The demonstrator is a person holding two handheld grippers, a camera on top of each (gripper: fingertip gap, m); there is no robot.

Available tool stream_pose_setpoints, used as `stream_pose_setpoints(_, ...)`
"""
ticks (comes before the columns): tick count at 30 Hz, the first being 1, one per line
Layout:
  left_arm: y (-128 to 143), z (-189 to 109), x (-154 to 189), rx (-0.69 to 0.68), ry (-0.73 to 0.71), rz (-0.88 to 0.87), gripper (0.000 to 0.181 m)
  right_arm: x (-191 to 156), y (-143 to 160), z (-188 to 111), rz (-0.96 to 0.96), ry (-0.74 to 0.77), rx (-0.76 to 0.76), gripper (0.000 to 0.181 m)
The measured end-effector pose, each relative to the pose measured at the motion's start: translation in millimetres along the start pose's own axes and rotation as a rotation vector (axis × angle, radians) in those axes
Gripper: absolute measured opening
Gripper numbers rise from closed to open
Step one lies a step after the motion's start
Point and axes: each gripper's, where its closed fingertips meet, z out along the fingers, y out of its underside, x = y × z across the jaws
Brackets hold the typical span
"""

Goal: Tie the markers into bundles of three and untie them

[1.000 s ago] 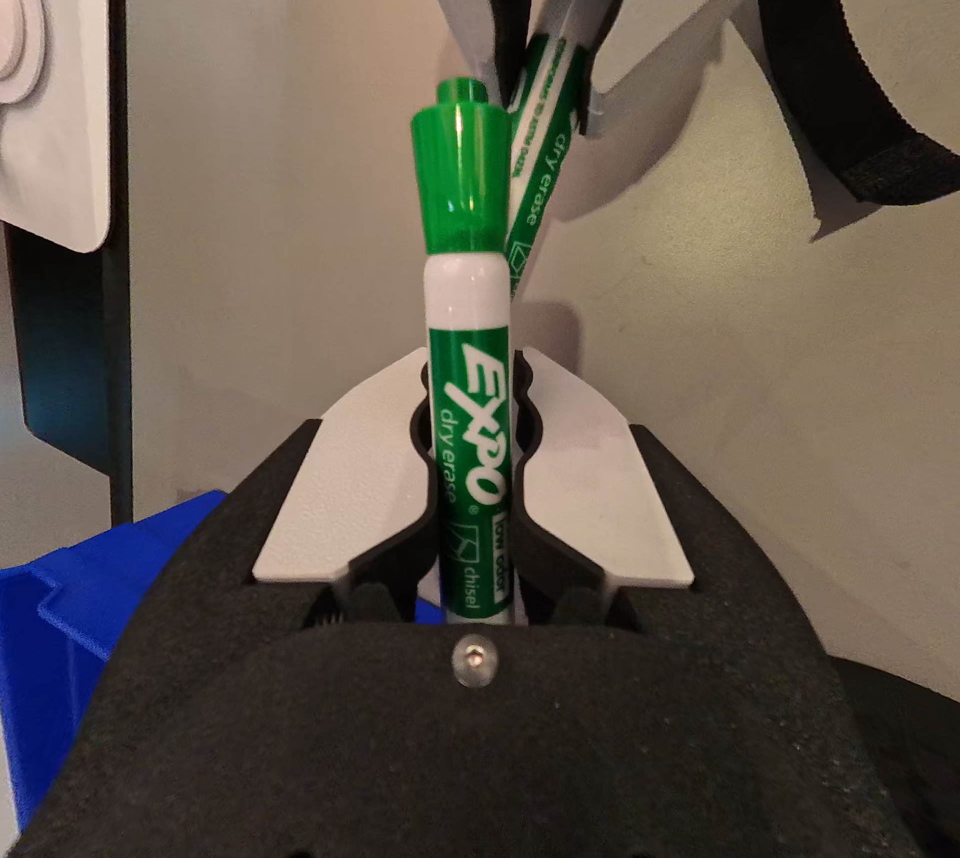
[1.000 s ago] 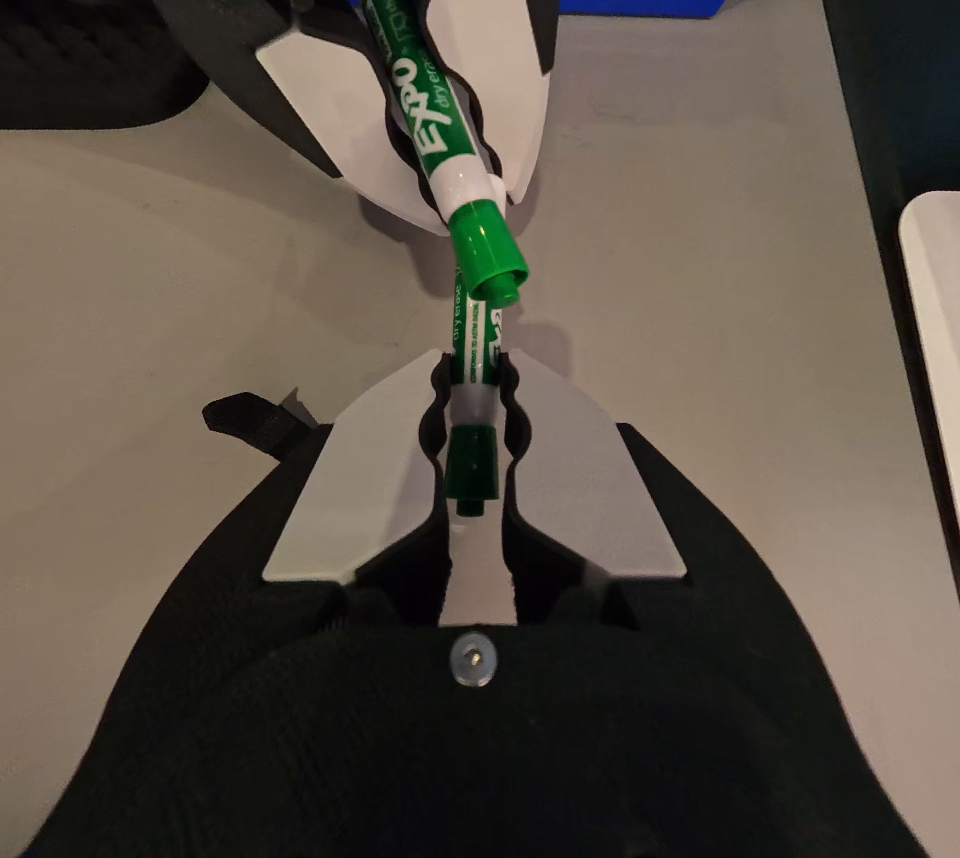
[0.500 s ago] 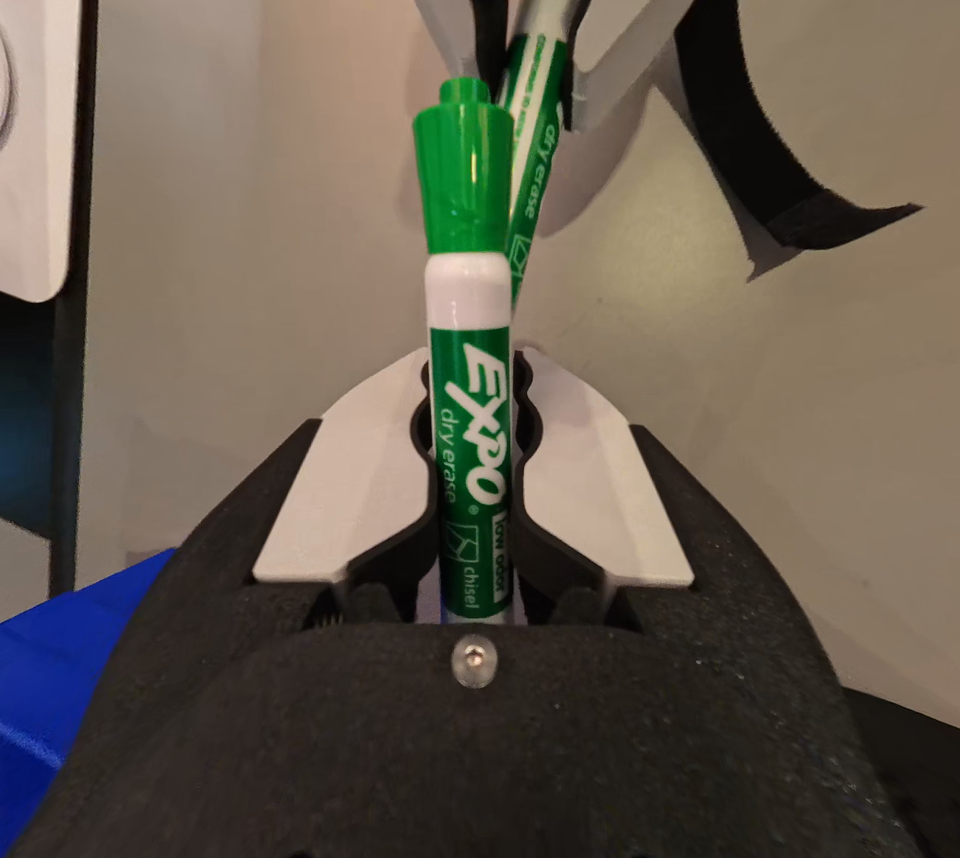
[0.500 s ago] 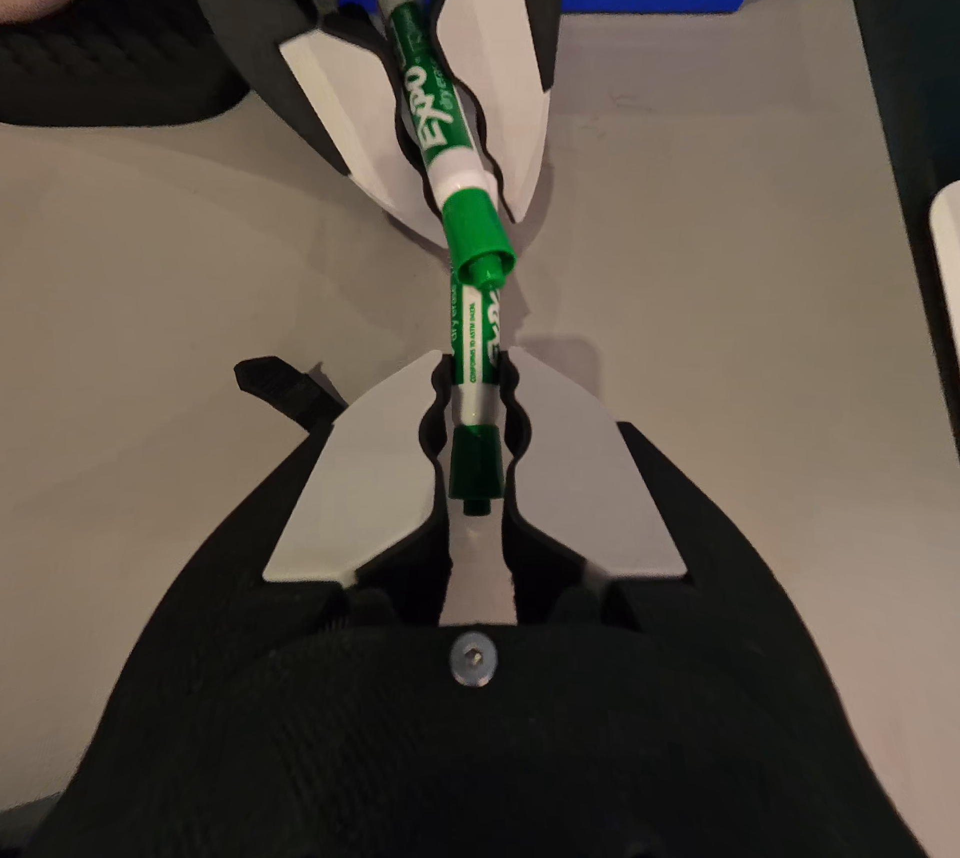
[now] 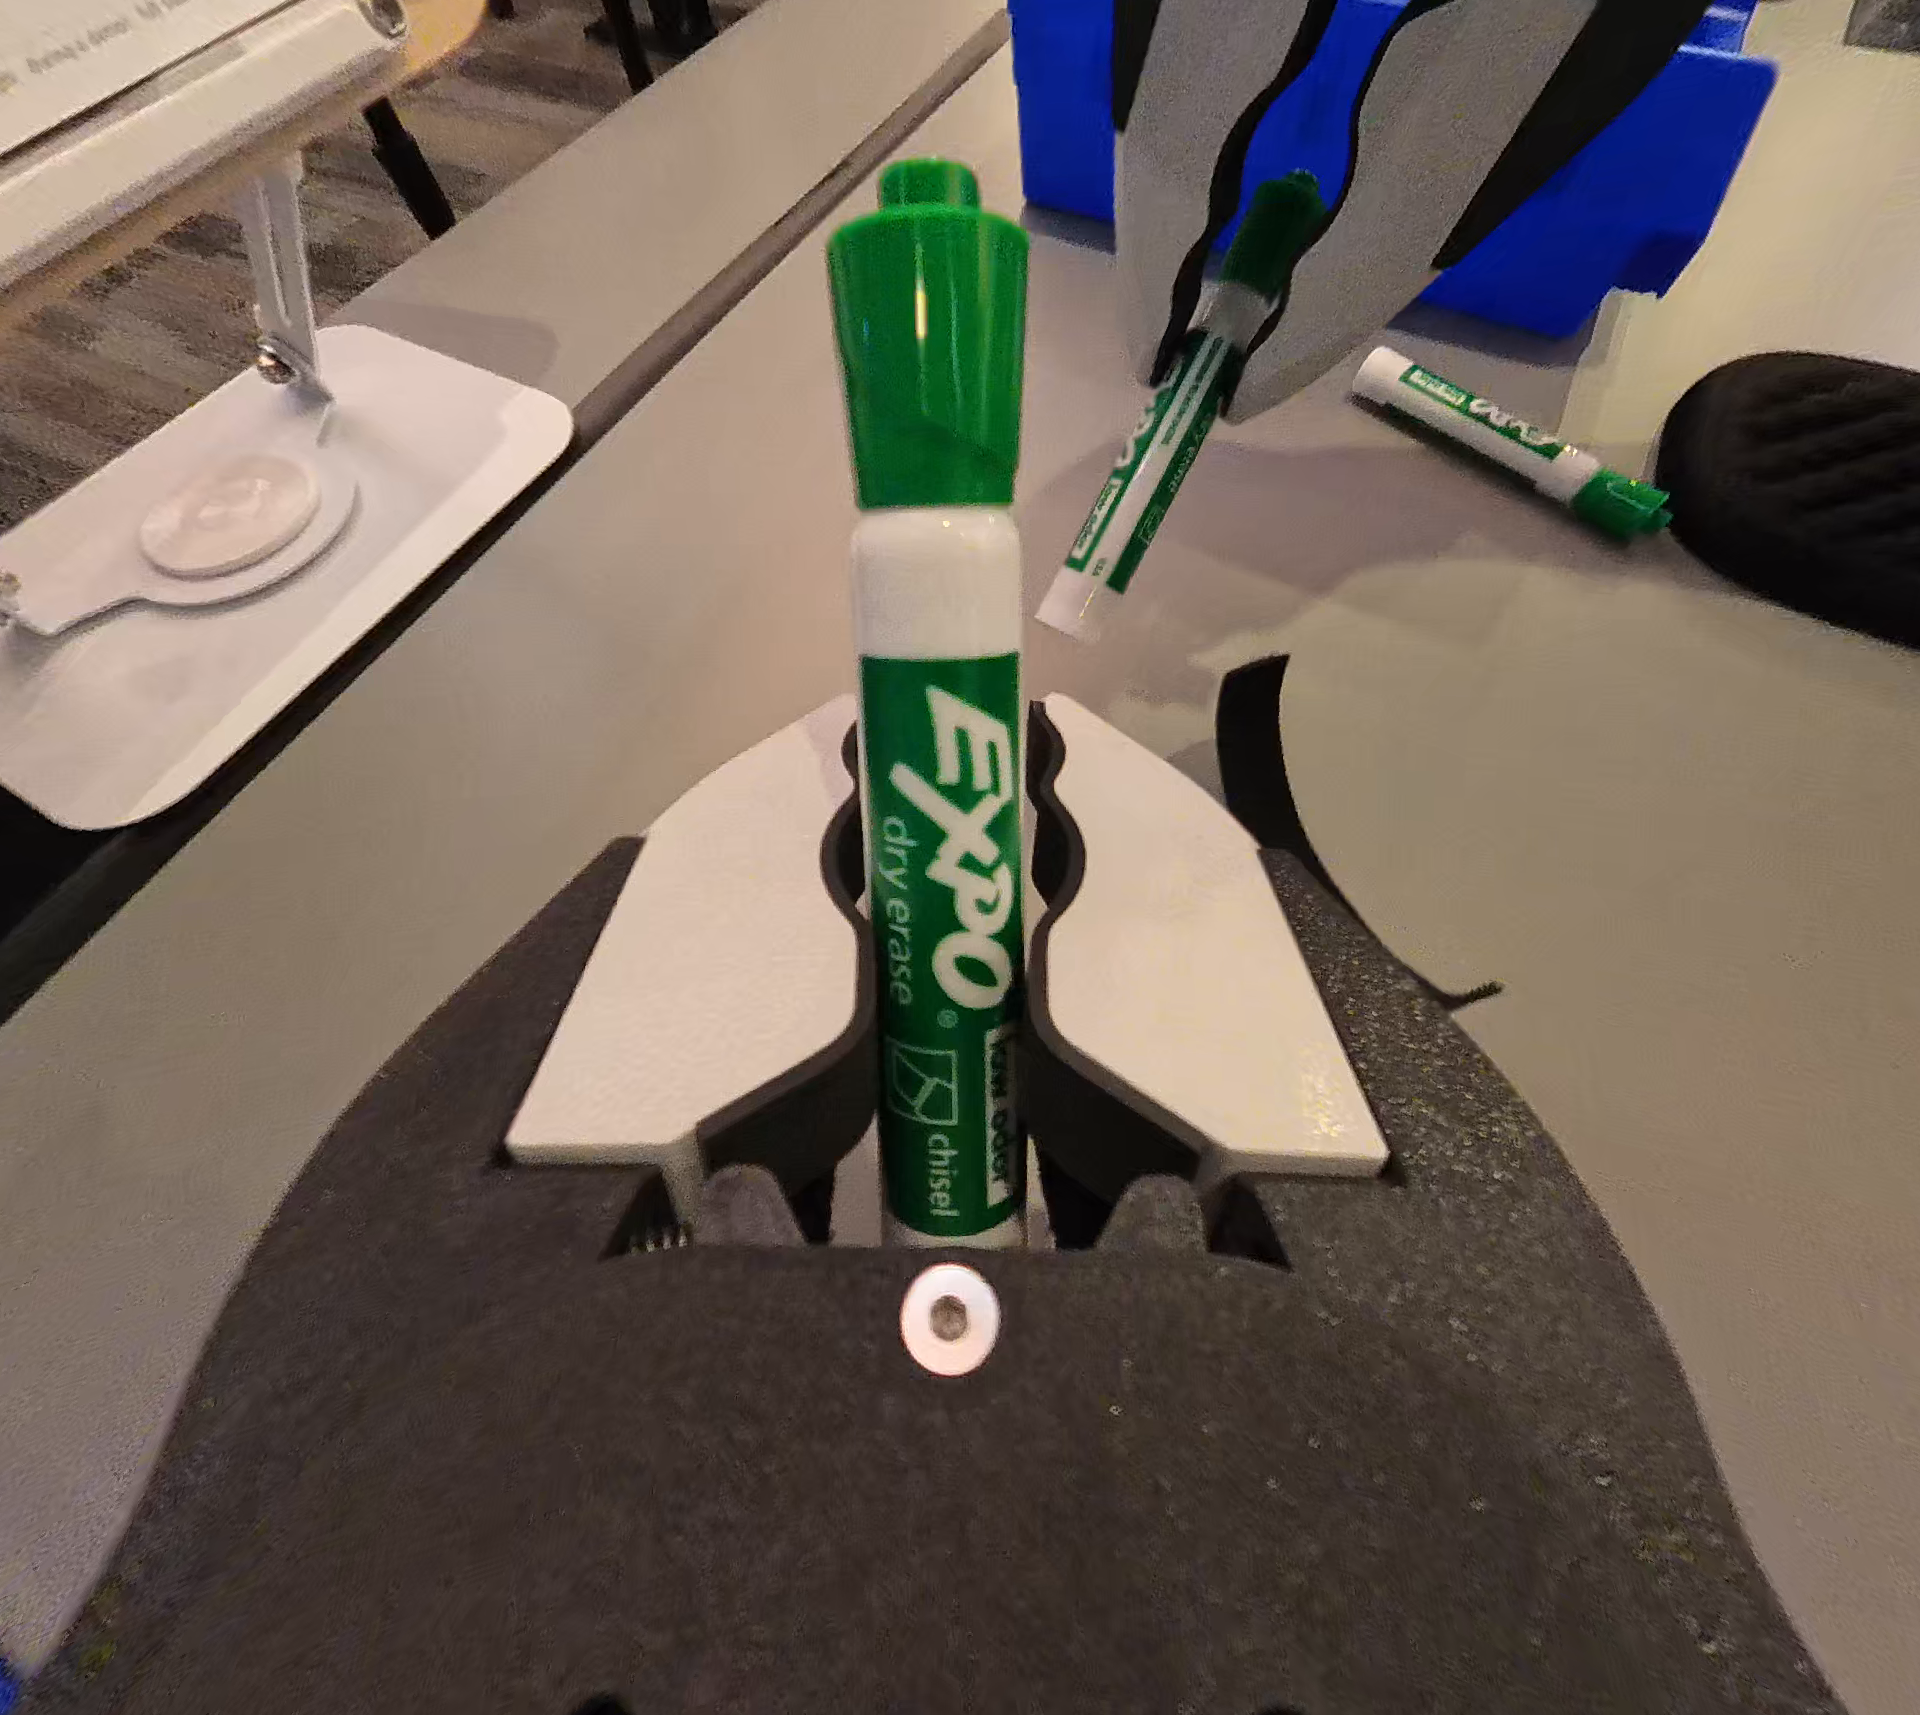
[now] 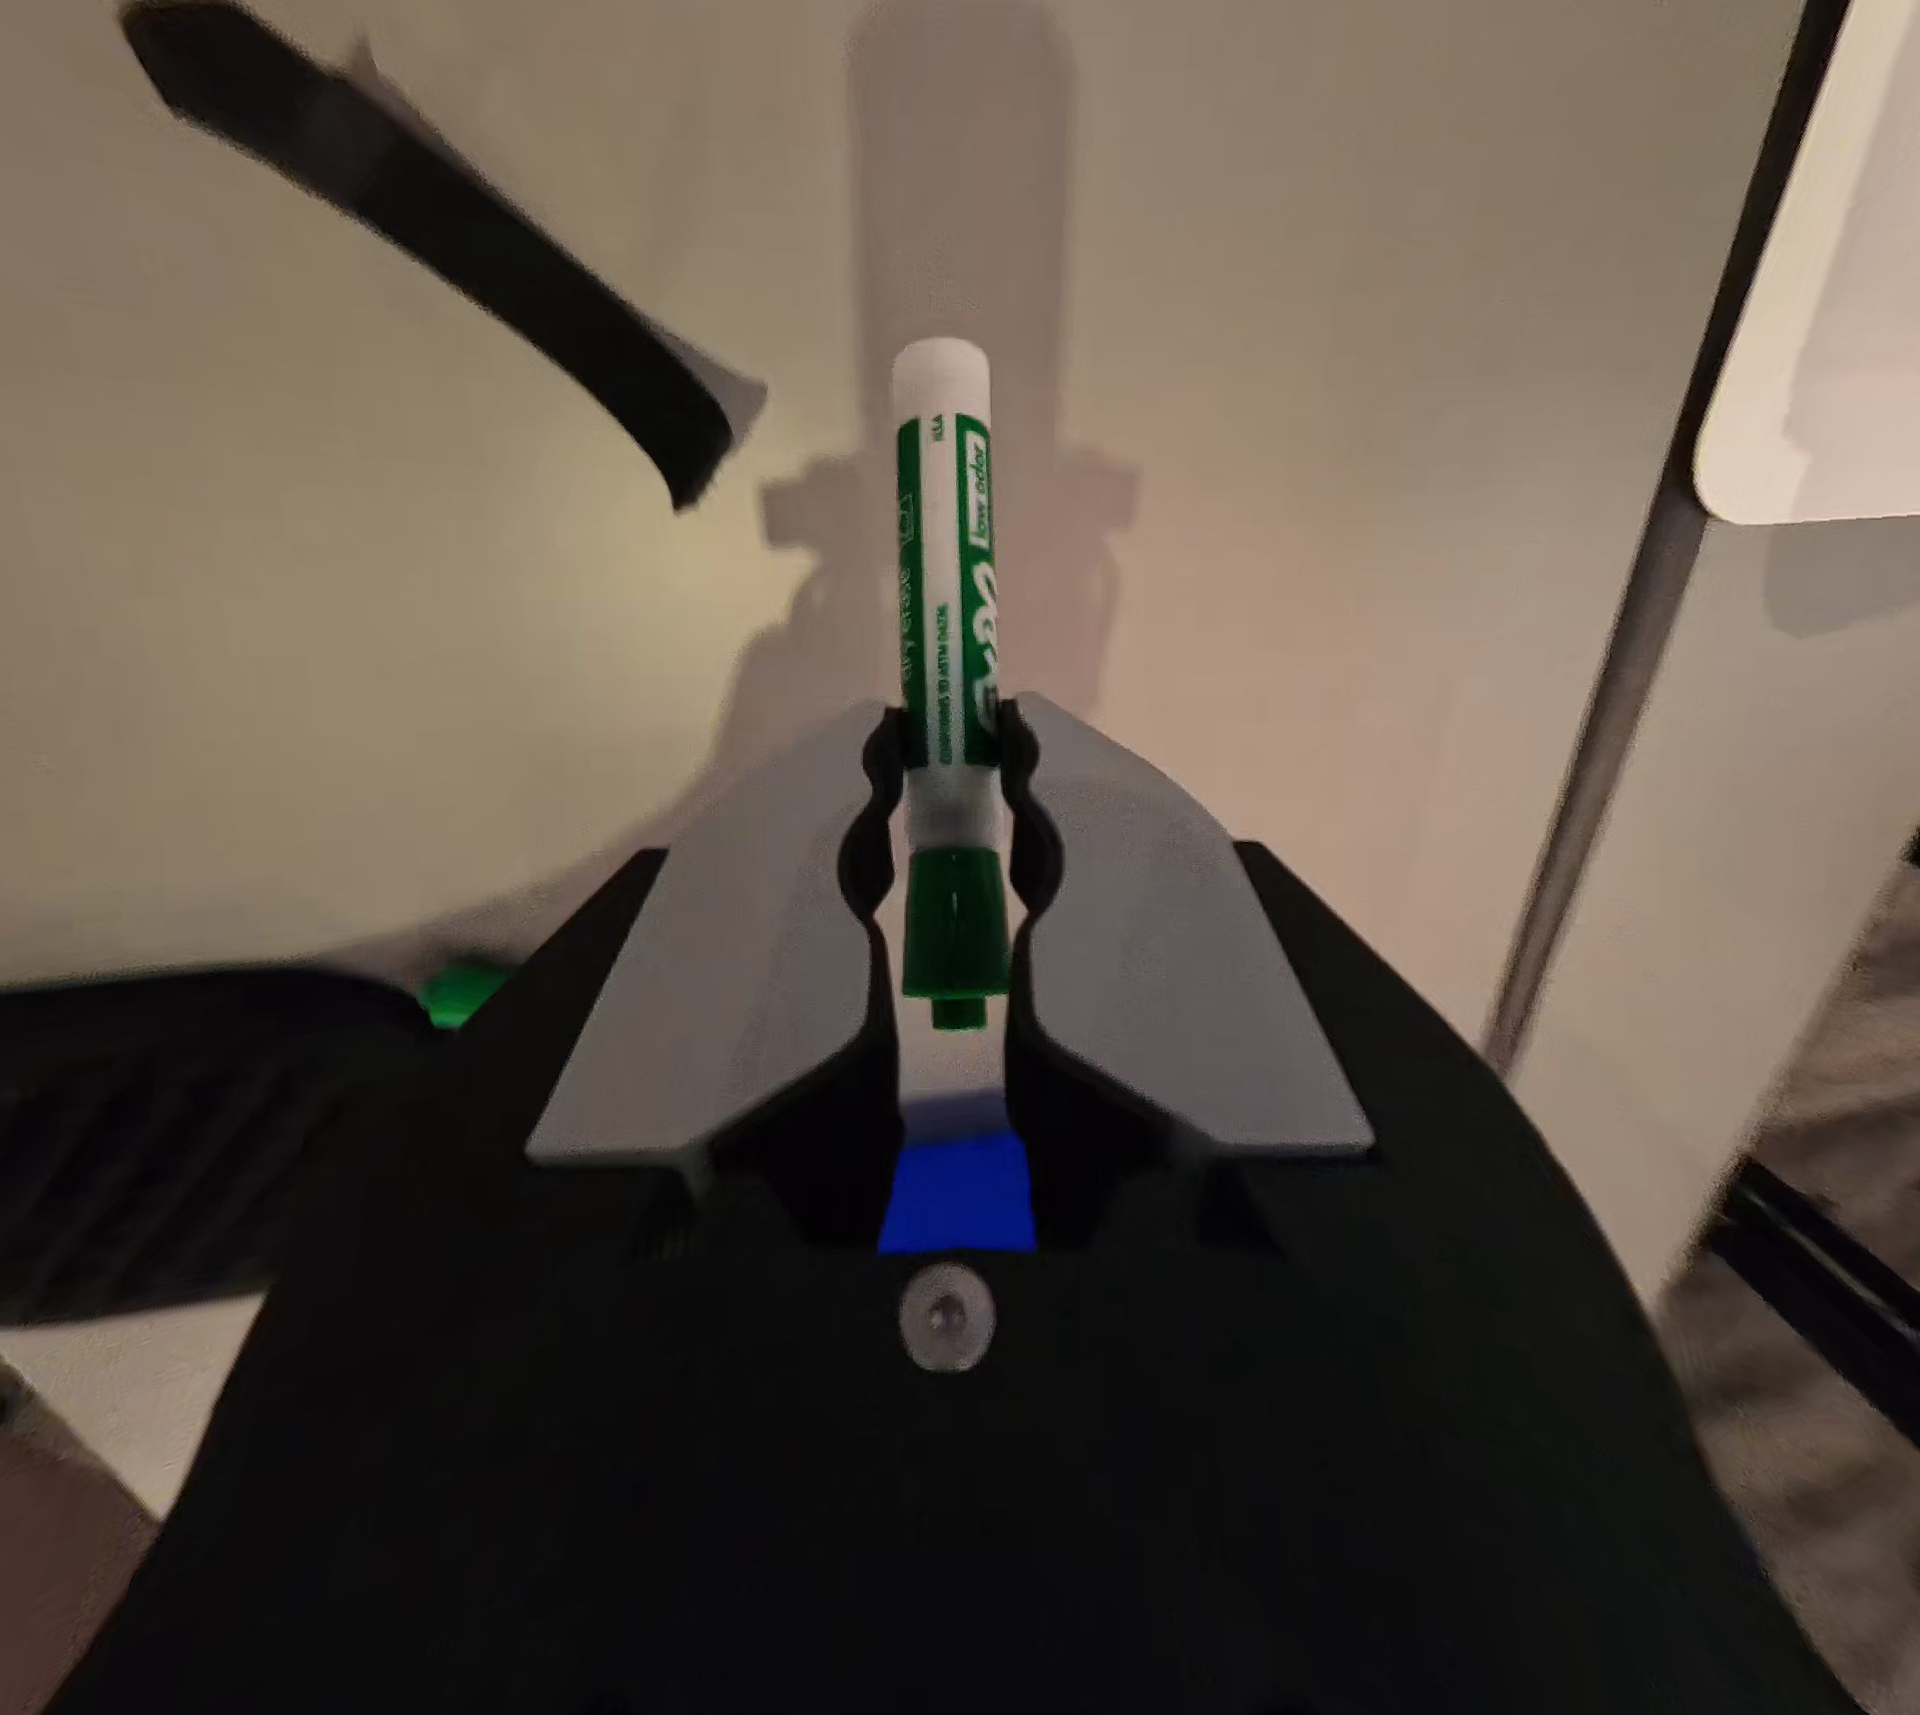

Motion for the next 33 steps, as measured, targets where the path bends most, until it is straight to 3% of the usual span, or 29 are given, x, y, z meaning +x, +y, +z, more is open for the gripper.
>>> stream_pose_setpoints(8,4.7,15.5,3.9,0.047,-0.026,0.0,0.027,1.7,13.8,-15.8,-0.25,0.058,-0.247,0.02)
stream_pose_setpoints(19,9.4,19.3,4.2,0.187,0.114,-0.134,0.027,6.7,9.3,4.7,-0.512,0.097,-0.535,0.02)
stream_pose_setpoints(28,20.2,15.9,-13.8,0.141,0.045,-0.115,0.028,8.8,-26.1,22.4,-0.686,0.177,-0.434,0.02)
stream_pose_setpoints(33,24.9,11.6,-17.5,0.09,0.04,-0.068,0.027,8.8,-31.4,22.2,-0.735,0.2,-0.449,0.02)
